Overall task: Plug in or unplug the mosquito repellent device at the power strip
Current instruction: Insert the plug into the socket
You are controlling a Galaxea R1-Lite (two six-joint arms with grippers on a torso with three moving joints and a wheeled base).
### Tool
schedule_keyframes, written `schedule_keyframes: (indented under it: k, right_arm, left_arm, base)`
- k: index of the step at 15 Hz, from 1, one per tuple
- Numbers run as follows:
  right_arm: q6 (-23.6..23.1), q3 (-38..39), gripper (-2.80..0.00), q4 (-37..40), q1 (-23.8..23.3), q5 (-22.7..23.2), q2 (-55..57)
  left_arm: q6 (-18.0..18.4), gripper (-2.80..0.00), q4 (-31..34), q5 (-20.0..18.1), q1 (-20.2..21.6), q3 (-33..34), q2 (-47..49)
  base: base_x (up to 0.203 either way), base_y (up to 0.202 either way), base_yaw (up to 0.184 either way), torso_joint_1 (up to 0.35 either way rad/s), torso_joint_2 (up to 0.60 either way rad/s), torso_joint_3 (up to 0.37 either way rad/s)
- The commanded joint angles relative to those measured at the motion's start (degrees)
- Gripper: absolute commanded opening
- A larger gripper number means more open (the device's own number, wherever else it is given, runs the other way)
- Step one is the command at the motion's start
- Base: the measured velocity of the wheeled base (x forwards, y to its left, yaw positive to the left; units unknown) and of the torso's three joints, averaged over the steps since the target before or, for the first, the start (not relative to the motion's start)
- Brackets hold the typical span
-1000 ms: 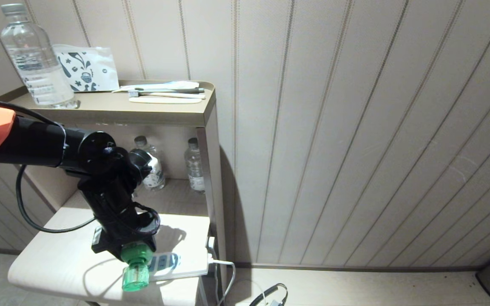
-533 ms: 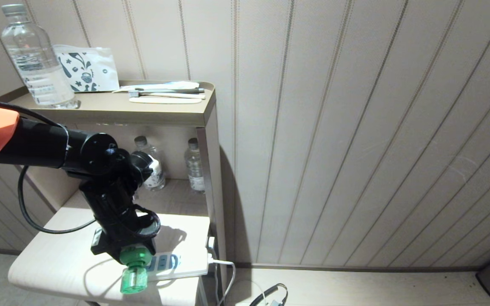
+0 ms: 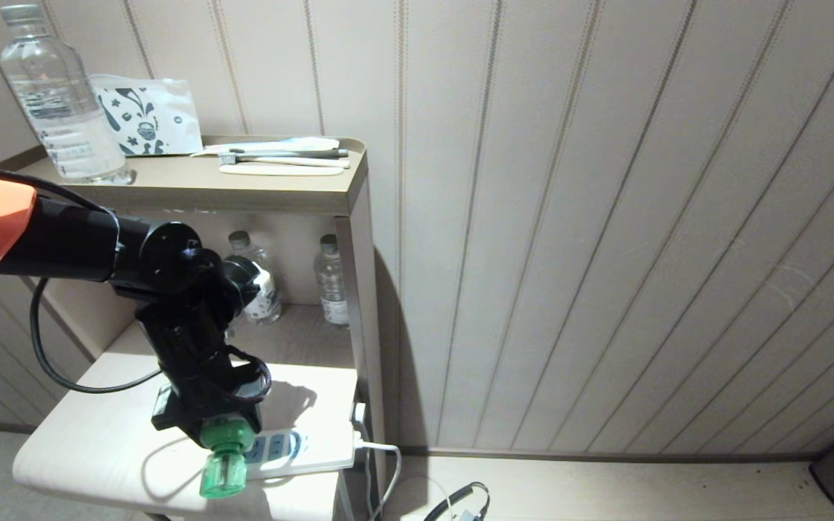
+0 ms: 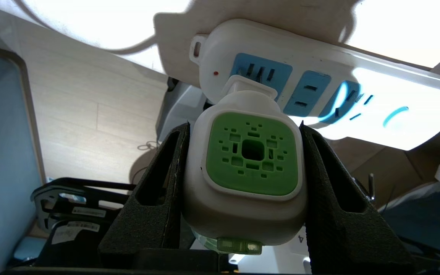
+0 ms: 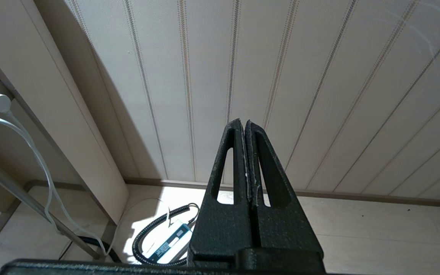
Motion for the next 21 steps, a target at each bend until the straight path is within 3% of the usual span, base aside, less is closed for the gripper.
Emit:
schedule_keyframes:
  k: [1, 9, 15, 21]
  right_arm:
    - [-0.01, -0.01, -2.80, 0.02, 0.02, 0.01, 0.00]
    - [-0.01, -0.01, -2.80, 0.02, 0.02, 0.01, 0.06]
    - [-0.01, -0.01, -2.80, 0.02, 0.02, 0.01, -0.02]
    - [-0.01, -0.01, -2.80, 0.02, 0.02, 0.01, -0.02]
  left_arm:
    - [0.12, -2.80, 0.97, -0.21, -0.10, -0.48, -0.92]
    - [-0.19, -2.80, 3.81, -0.64, -1.63, -4.73, -1.95]
    - [-0.63, -2.80, 3.95, -0.98, -2.48, -3.87, -6.27]
    - [-1.42, -2.80, 3.94, -1.58, -3.74, -4.21, -4.72]
  base:
    - [0.000, 0.000, 0.000, 0.000, 0.00, 0.000]
    - [0.000, 0.000, 0.000, 0.000, 0.00, 0.000]
    - [0.000, 0.000, 0.000, 0.000, 0.00, 0.000]
    - [0.000, 0.000, 0.000, 0.000, 0.00, 0.000]
